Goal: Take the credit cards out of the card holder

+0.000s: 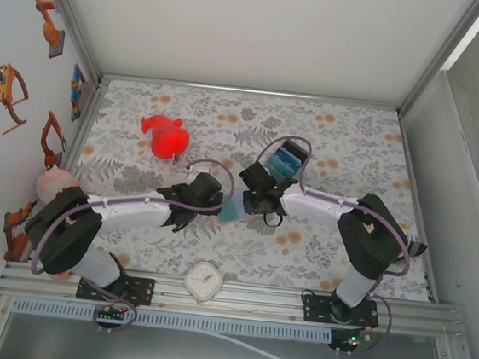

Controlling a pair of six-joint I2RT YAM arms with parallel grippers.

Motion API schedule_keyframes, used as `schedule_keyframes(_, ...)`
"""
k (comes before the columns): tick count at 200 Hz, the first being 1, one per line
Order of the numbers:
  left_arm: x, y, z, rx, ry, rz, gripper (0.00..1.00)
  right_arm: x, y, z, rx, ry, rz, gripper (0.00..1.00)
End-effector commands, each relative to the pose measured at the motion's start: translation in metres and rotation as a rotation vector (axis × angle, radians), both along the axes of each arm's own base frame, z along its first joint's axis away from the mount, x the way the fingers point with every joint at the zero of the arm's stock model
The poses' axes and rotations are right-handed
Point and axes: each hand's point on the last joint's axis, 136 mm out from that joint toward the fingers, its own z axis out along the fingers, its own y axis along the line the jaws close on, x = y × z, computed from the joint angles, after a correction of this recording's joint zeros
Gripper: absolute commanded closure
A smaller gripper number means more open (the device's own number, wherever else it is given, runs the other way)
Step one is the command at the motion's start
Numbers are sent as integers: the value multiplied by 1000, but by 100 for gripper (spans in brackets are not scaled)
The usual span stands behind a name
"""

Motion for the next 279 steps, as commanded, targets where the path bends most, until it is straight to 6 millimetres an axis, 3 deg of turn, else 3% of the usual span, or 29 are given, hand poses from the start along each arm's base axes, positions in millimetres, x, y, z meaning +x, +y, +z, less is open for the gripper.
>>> schedule_keyframes(1, 2, 6, -3, 67, 1, 11, 3, 2, -7, 5, 13, -18, -37, 70)
schedule_keyframes(49, 3, 17, -15, 140, 3, 41, 1, -4, -11, -3, 15, 7, -48, 71)
schedule_keyframes(85, 7, 16, -20, 156, 0, 37, 2, -12, -9, -14, 45, 46, -52, 79)
schedule_keyframes(152, 24, 13, -16, 160, -38, 8, 4, -29, -9, -18, 124, 97, -81, 81)
schedule_keyframes(177, 27, 9, -9, 152, -46, -10, 4, -30, -10, -9, 145, 85, -85, 81)
schedule_keyframes(222, 23, 1, 5, 77, -41, -32, 2, -20, -13, 27, 180, 8, -95, 81)
schedule_keyframes(279, 8, -9, -11, -10, 47, -81, 3, -8, 23, 44, 318, 43, -11, 81)
